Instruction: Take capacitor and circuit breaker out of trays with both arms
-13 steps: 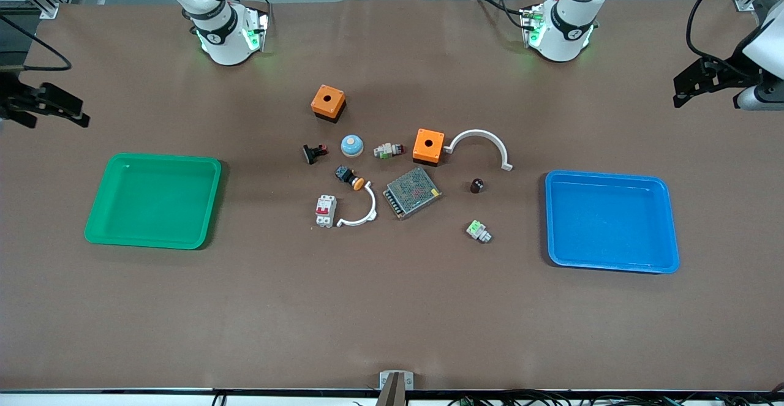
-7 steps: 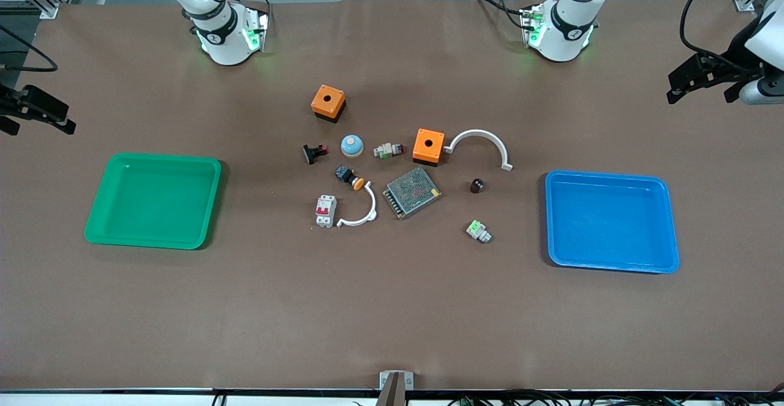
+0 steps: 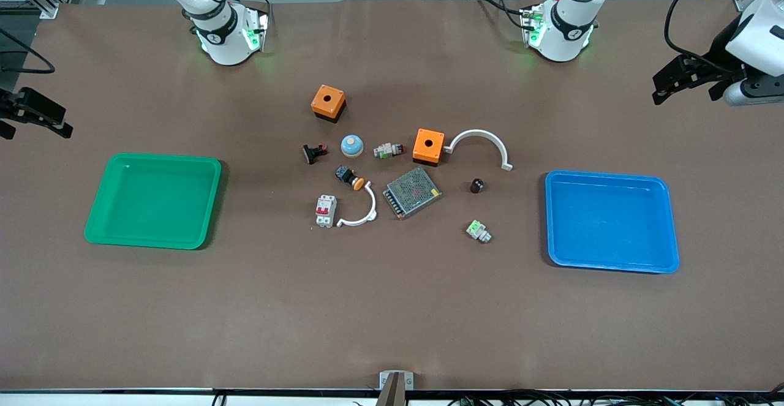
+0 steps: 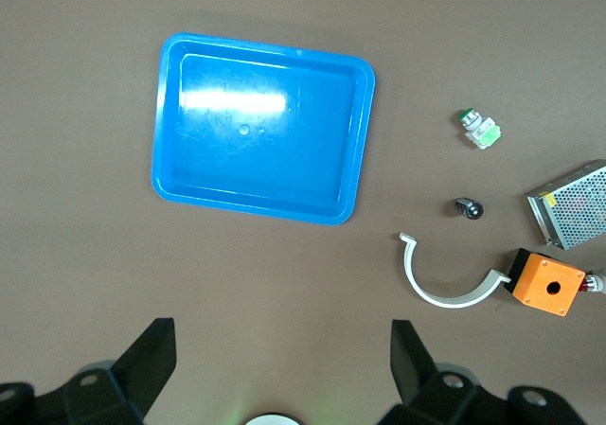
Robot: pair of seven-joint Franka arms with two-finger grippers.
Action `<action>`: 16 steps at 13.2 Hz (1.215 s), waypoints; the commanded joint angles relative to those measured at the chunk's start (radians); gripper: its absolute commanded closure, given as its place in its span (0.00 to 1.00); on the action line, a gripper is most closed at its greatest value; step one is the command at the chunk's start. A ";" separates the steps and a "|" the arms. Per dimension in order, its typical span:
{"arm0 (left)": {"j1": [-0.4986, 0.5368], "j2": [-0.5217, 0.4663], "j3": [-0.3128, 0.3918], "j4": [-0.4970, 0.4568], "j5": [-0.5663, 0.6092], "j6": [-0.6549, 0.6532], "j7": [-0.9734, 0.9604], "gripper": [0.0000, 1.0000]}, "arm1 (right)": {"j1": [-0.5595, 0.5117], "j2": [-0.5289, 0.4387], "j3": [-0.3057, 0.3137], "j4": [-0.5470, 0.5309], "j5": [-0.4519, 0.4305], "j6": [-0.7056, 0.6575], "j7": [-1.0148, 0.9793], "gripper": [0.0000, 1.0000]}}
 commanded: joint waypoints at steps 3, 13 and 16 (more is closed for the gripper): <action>0.008 -0.021 -0.001 -0.017 -0.006 -0.002 -0.006 0.00 | -0.010 0.012 0.010 0.020 -0.006 -0.007 -0.007 0.00; 0.009 -0.011 -0.001 -0.005 0.002 -0.001 0.011 0.00 | -0.010 0.015 0.010 0.021 -0.009 -0.007 -0.007 0.00; 0.003 0.005 -0.002 0.023 0.005 -0.001 0.008 0.00 | -0.008 0.015 0.012 0.021 -0.007 -0.007 -0.007 0.00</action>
